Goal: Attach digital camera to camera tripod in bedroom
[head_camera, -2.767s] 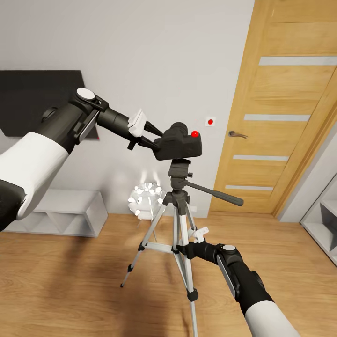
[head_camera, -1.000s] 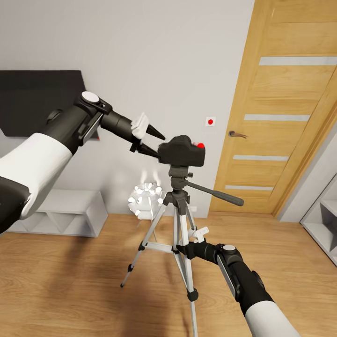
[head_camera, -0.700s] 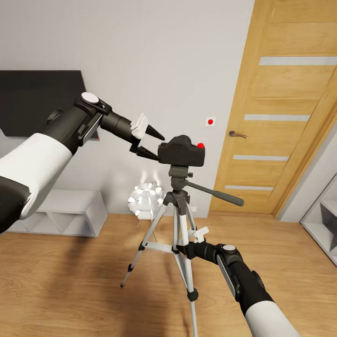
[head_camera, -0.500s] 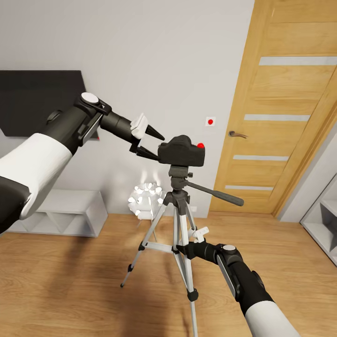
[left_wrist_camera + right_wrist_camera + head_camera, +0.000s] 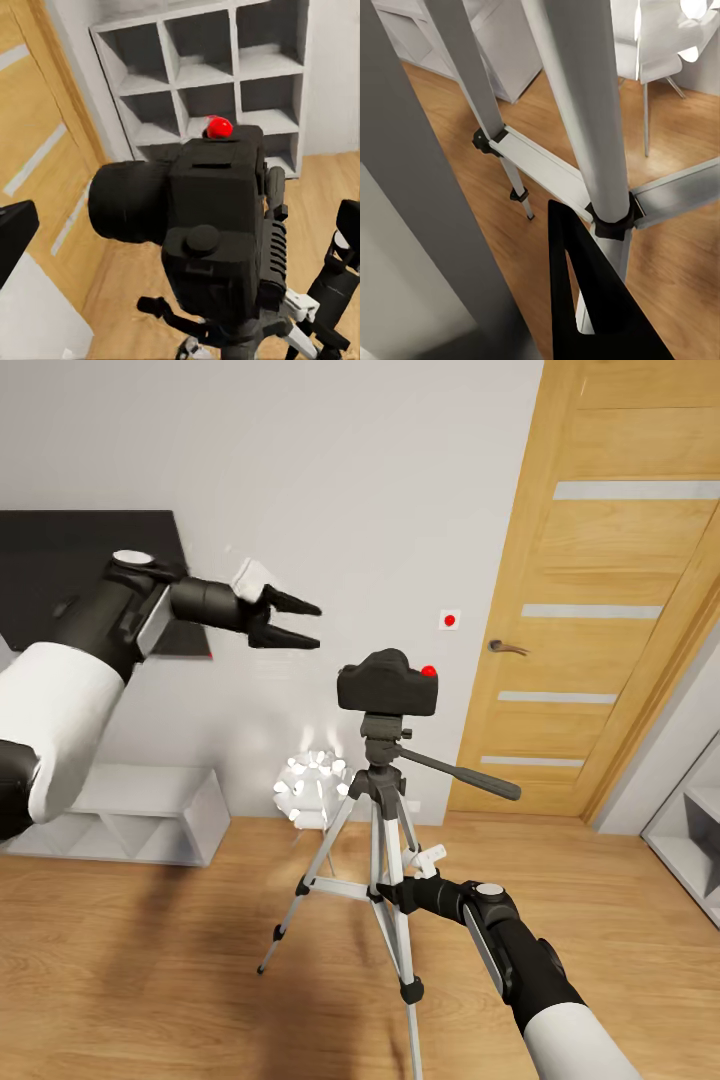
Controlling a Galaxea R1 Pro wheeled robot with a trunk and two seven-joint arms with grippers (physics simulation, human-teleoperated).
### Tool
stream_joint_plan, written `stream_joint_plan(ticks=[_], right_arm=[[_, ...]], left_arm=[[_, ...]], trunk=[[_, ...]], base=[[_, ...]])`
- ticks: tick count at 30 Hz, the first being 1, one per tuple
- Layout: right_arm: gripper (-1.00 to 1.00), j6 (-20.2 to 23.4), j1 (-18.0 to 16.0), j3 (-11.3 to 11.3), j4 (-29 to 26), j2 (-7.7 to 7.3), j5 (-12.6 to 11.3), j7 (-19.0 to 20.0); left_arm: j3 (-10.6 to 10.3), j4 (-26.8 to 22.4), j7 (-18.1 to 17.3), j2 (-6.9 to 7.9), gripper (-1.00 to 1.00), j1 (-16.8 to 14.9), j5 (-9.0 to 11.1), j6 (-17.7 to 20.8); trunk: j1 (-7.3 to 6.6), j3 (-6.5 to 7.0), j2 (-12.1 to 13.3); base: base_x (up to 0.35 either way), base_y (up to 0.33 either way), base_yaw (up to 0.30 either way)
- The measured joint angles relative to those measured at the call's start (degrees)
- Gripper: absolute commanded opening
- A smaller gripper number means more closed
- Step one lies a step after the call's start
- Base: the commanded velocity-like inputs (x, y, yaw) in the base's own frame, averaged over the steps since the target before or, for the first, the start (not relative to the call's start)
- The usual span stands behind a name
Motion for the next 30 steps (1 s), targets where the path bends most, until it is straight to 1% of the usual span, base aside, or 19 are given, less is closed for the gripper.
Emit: stream_joint_plan(ticks=[2,3,5,7,9,10,12,14,16,18,19,20,22,23,24,25,27,28,30], right_arm=[[-1.00,0.00,0.00,-0.01,0.00,0.00,0.01,0.02],[-1.00,-0.03,-0.01,-0.01,0.01,0.00,0.01,0.04],[-1.00,-0.08,-0.01,-0.02,0.03,-0.01,-0.02,0.07],[-1.00,-0.09,-0.01,-0.03,0.01,-0.01,-0.07,0.08],[-1.00,-0.08,-0.02,-0.03,0.02,-0.01,-0.04,0.09],[-1.00,-0.06,-0.02,-0.04,-0.03,-0.01,0.03,0.09],[-1.00,-0.06,-0.03,-0.04,0.01,0.00,-0.01,0.09],[-1.00,-0.05,-0.03,-0.03,-0.04,-0.01,0.02,0.09],[-1.00,-0.06,-0.02,-0.04,0.02,-0.01,-0.02,0.09],[-1.00,-0.09,-0.02,-0.06,0.02,-0.01,-0.01,0.13],[-1.00,-0.01,-0.01,-0.05,-0.06,0.00,0.13,0.14],[-1.00,-0.12,-0.02,-0.07,-0.01,0.00,0.03,0.15],[-1.00,-0.09,-0.02,-0.06,-0.09,-0.01,0.07,0.16],[-1.00,-0.11,-0.02,-0.06,0.05,-0.01,0.08,0.17],[-1.00,-0.10,-0.02,-0.05,-0.10,-0.02,0.07,0.17],[-1.00,-0.13,-0.02,-0.07,0.05,-0.01,0.10,0.21],[-1.00,-0.07,-0.02,-0.07,-0.01,-0.02,0.18,0.23],[-1.00,-0.13,-0.02,-0.08,0.01,-0.02,0.18,0.27],[-1.00,-0.11,-0.02,-0.07,-0.03,-0.01,0.27,0.33]], left_arm=[[4.12,0.71,0.88,1.21,1.00,0.00,0.01,1.00],[7.61,1.47,1.76,2.51,1.00,-0.01,-0.03,1.77],[11.10,3.07,2.72,4.77,1.00,0.00,-0.06,2.50],[12.88,5.87,3.21,6.94,1.00,0.00,-0.08,2.94],[13.57,8.83,3.41,8.04,1.00,0.00,-0.08,3.19],[13.93,12.54,3.59,8.79,1.00,0.01,-0.09,3.47],[14.22,17.26,3.86,9.39,1.00,0.00,-0.13,3.85],[14.10,25.70,6.20,10.05,1.00,0.13,-0.62,5.29],[14.38,27.83,8.69,10.21,1.00,0.34,-1.55,6.76],[14.21,29.56,13.63,10.35,1.00,1.30,-3.52,9.99],[13.77,30.34,17.42,10.37,1.00,2.90,-4.93,12.27],[13.91,30.63,19.46,10.34,1.00,4.15,-5.60,13.36],[13.75,31.18,25.50,10.25,1.00,8.23,-7.33,15.50],[14.06,31.35,29.78,10.21,1.00,10.95,-7.89,16.34],[13.71,31.42,32.15,10.19,1.00,12.90,-8.21,16.55],[14.20,31.51,36.92,10.09,1.00,15.64,-8.30,16.95],[14.14,31.59,41.92,9.97,1.00,19.04,-8.41,17.01],[14.30,31.63,46.47,9.86,1.00,21.91,-8.24,16.75],[14.31,31.70,50.70,9.66,1.00,25.26,-8.02,16.07]], trunk=[[0.00,0.00,0.00],[0.00,0.00,0.00],[0.00,0.00,0.00],[0.00,0.00,0.00],[0.00,0.00,0.00],[0.00,-0.01,0.01],[0.00,-0.01,0.01],[0.00,-0.01,0.01],[0.00,0.00,0.00],[0.00,-0.01,0.00],[0.00,-0.02,0.00],[0.00,-0.01,0.01],[0.01,-0.02,0.03],[-0.01,-0.01,-0.01],[0.01,-0.02,0.03],[-0.01,-0.01,-0.01],[0.00,-0.02,0.00],[0.00,-0.01,0.00],[0.00,-0.02,0.00]], base=[[0.000,0.000,0.000],[0.000,0.000,0.000],[0.000,0.000,0.000],[0.000,0.000,0.000],[0.000,0.000,0.000],[0.000,0.000,0.000],[0.000,0.000,0.000],[0.000,0.000,0.000],[0.000,0.000,0.000],[0.000,0.000,0.000],[0.000,0.000,0.000],[0.000,0.000,0.000],[0.000,0.000,0.000],[0.000,0.000,0.000],[0.000,0.000,0.000],[0.000,0.000,0.000],[0.000,0.000,0.000],[0.000,0.000,0.000],[0.000,0.000,0.000]])
